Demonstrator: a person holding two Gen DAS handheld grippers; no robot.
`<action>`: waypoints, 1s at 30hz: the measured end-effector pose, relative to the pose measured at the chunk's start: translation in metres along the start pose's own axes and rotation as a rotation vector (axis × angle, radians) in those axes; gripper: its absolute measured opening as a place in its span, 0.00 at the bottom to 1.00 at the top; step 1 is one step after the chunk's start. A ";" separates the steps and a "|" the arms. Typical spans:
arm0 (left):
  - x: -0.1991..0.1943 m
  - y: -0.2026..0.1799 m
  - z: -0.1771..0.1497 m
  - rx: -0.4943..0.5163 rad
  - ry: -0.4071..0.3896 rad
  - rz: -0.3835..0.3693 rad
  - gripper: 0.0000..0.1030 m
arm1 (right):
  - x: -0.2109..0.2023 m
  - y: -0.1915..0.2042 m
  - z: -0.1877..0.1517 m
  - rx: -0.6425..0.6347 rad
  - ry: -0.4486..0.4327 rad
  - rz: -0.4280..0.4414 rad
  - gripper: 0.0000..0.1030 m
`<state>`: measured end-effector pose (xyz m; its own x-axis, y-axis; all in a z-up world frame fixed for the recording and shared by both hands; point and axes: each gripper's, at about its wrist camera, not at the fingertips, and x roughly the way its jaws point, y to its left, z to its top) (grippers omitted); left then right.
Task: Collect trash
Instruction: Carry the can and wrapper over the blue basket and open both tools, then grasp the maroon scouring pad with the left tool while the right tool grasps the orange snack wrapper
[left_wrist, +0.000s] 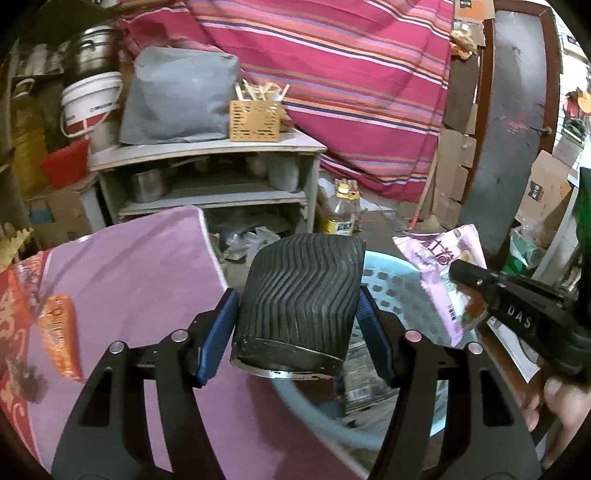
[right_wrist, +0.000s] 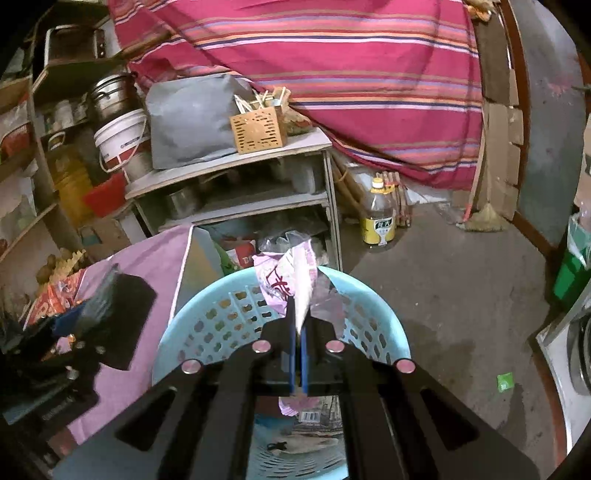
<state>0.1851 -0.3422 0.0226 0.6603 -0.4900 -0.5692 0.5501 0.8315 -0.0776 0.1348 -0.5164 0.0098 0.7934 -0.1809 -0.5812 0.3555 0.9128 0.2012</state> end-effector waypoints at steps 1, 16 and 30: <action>0.004 -0.003 0.001 0.001 0.006 -0.006 0.61 | 0.000 -0.001 0.001 0.006 -0.001 0.001 0.02; -0.009 0.013 0.012 0.020 -0.035 0.060 0.92 | 0.008 0.002 -0.003 -0.010 0.020 -0.009 0.06; -0.068 0.110 -0.005 -0.041 -0.056 0.209 0.95 | 0.021 0.038 -0.014 -0.101 0.058 -0.138 0.75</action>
<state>0.1980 -0.2165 0.0485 0.7856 -0.3186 -0.5304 0.3780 0.9258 0.0037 0.1576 -0.4805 -0.0057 0.7096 -0.2886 -0.6428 0.4057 0.9132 0.0378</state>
